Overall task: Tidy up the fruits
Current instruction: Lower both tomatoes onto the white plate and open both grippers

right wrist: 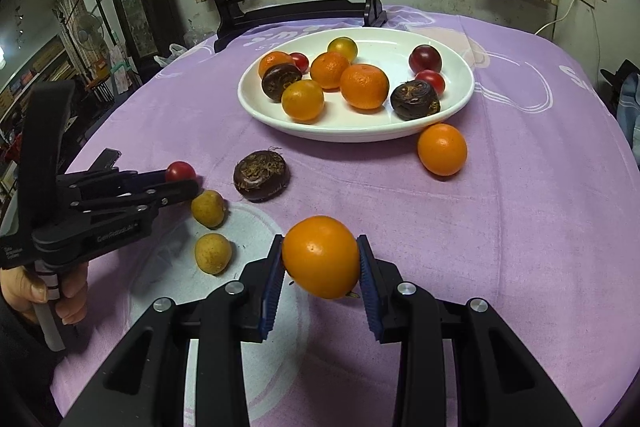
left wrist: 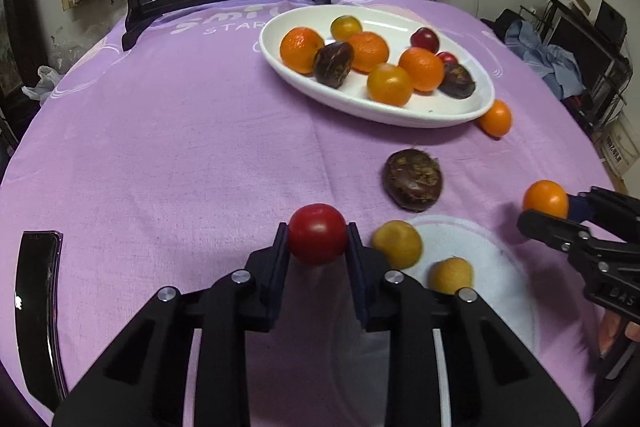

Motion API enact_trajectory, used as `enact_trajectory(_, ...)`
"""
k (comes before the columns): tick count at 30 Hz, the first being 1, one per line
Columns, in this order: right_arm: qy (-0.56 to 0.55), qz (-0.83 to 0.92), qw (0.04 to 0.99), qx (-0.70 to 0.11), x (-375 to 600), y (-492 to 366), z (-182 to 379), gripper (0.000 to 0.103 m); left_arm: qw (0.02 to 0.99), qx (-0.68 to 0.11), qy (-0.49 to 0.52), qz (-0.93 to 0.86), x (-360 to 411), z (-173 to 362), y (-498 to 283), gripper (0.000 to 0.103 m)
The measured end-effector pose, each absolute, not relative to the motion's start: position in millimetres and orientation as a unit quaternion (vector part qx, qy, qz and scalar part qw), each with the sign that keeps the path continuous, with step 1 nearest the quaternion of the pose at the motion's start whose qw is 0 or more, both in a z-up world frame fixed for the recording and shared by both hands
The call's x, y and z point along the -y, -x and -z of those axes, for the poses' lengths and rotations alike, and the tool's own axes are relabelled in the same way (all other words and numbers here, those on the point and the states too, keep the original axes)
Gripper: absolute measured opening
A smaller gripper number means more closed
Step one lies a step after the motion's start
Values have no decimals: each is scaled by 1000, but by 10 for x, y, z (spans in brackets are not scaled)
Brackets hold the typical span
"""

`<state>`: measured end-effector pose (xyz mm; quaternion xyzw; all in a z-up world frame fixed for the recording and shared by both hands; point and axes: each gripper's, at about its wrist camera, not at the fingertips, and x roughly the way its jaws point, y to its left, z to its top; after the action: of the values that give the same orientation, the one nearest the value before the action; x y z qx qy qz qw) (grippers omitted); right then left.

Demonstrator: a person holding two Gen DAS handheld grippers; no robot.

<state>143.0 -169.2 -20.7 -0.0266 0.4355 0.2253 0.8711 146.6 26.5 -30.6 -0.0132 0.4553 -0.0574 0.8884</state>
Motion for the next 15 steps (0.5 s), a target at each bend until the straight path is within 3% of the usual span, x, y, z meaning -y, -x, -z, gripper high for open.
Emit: enact_trajectory(15,14,-232,890,-391,1786,-1490,-252,36,901,-421,13,103,-122,-451,-1626,27)
